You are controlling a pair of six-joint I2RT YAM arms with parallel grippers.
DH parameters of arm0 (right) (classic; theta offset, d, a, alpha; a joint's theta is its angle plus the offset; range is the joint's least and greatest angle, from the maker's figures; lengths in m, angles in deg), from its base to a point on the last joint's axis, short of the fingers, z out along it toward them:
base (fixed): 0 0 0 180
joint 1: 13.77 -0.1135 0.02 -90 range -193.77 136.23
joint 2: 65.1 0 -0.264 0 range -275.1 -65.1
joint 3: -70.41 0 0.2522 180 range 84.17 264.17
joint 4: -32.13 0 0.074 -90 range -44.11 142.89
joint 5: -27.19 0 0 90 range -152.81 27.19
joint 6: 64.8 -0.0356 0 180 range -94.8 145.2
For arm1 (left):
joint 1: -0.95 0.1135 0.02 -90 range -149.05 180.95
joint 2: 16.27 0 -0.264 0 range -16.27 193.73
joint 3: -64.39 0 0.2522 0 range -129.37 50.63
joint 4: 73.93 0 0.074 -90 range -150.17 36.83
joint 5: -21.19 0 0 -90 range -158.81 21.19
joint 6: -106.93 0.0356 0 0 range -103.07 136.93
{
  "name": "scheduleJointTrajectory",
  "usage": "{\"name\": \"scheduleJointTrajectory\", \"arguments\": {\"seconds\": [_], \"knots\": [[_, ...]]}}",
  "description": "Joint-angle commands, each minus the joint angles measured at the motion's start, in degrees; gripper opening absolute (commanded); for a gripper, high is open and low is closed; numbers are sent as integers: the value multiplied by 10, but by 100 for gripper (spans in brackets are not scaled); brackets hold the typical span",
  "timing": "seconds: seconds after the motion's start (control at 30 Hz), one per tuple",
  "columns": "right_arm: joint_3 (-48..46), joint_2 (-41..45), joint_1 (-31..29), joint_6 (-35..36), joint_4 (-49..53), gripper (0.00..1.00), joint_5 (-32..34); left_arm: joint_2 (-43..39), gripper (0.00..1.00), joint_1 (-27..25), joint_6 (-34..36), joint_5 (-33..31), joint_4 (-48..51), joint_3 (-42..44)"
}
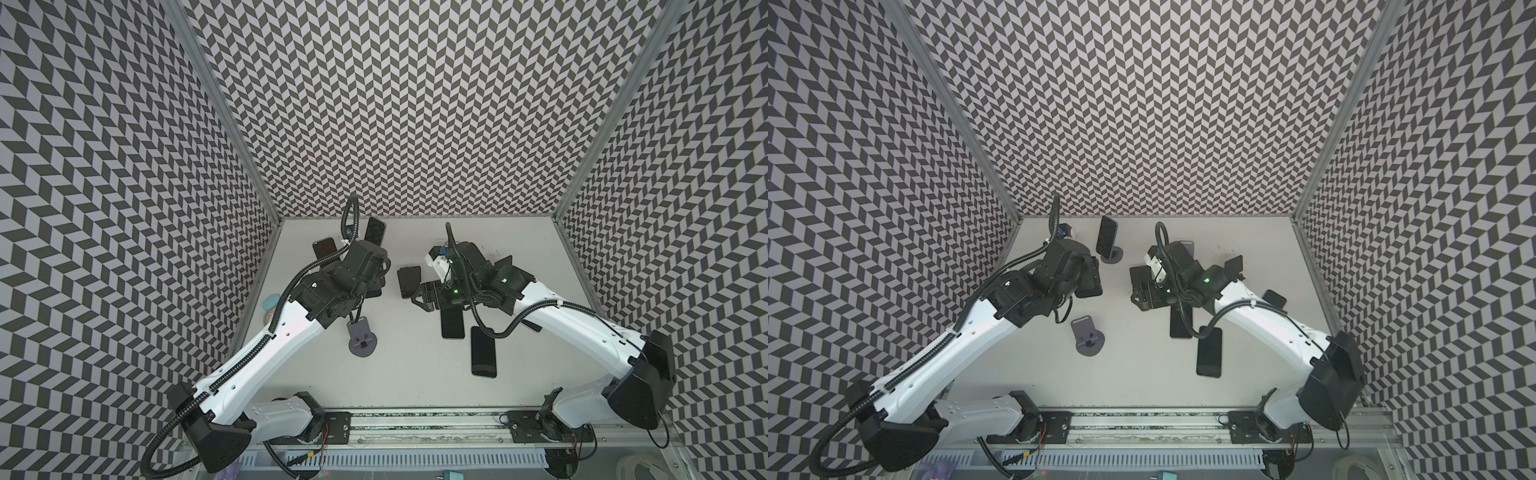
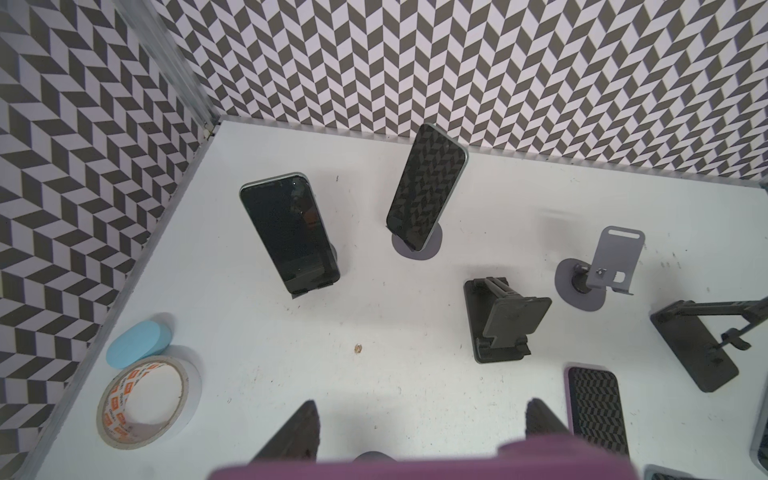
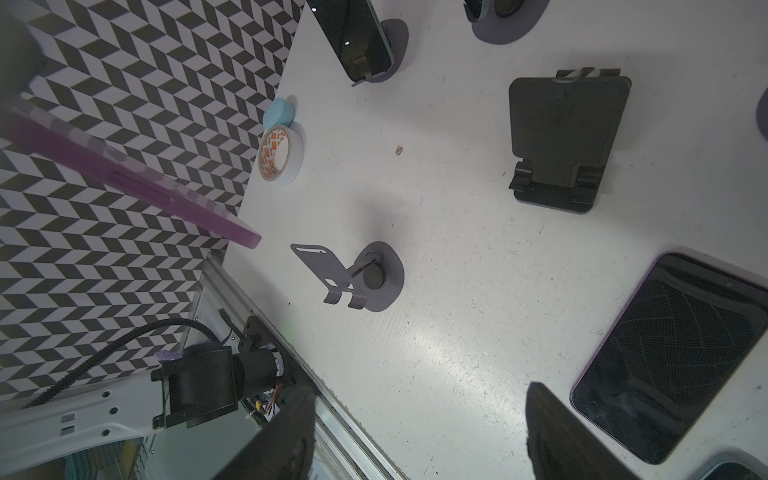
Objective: Remove the phone from the phone stand
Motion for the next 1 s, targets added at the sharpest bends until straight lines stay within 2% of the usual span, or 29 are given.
{"name": "scheduleJointTrajectory", "arguments": {"seconds": [0.0, 0.43, 0.97], "knots": [[0, 32, 6, -7, -13, 77, 24, 7, 65, -5, 17, -6, -34, -31], [3, 51, 27, -6, -23, 77, 43, 62, 65, -22, 38, 39, -64, -47], [-23, 70, 32, -9, -29, 77, 39, 74, 65, -41, 6, 69, -91, 0]]}}
